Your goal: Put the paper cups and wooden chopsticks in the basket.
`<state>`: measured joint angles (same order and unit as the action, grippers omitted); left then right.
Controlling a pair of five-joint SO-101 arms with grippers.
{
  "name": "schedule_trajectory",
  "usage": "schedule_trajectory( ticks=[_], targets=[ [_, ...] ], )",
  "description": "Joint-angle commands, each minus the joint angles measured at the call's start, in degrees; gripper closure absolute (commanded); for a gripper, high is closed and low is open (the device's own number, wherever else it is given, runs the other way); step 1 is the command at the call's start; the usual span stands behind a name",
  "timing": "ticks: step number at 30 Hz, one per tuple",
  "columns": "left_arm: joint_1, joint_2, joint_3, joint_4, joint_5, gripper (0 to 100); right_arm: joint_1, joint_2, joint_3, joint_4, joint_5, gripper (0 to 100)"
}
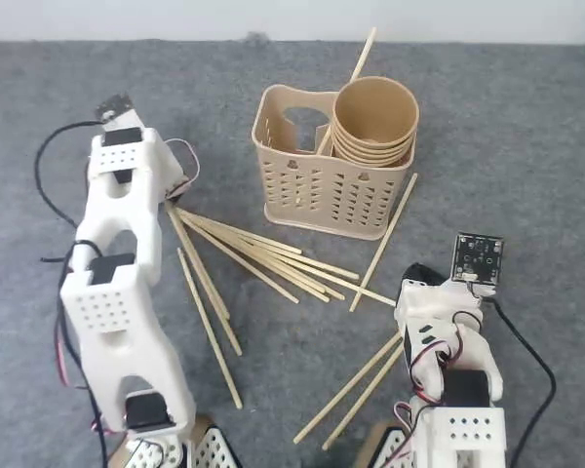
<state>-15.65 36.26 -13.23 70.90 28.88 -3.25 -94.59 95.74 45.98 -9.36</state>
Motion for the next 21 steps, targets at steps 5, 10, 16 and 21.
schedule_trajectory(
  ticks=[5,10,16,21],
  targets=[
    [-2.64,-15.38,4.35,0.09,-1.76,99,0.22,-0.57,1.14,-1.54,0.79,96.9],
    [-4.48,-26.29,7.52,0.09,-1.85,99,0.31,-0.57,1.14,-1.54,0.79,96.9],
    [-4.31,-41.23,16.92,-6.86,-4.48,99,0.57,-0.57,1.14,-1.63,0.79,96.9],
    [-1.32,-56.7,32.48,-23.82,-11.08,99,0.57,-0.57,1.14,-1.63,0.79,96.9]
  ],
)
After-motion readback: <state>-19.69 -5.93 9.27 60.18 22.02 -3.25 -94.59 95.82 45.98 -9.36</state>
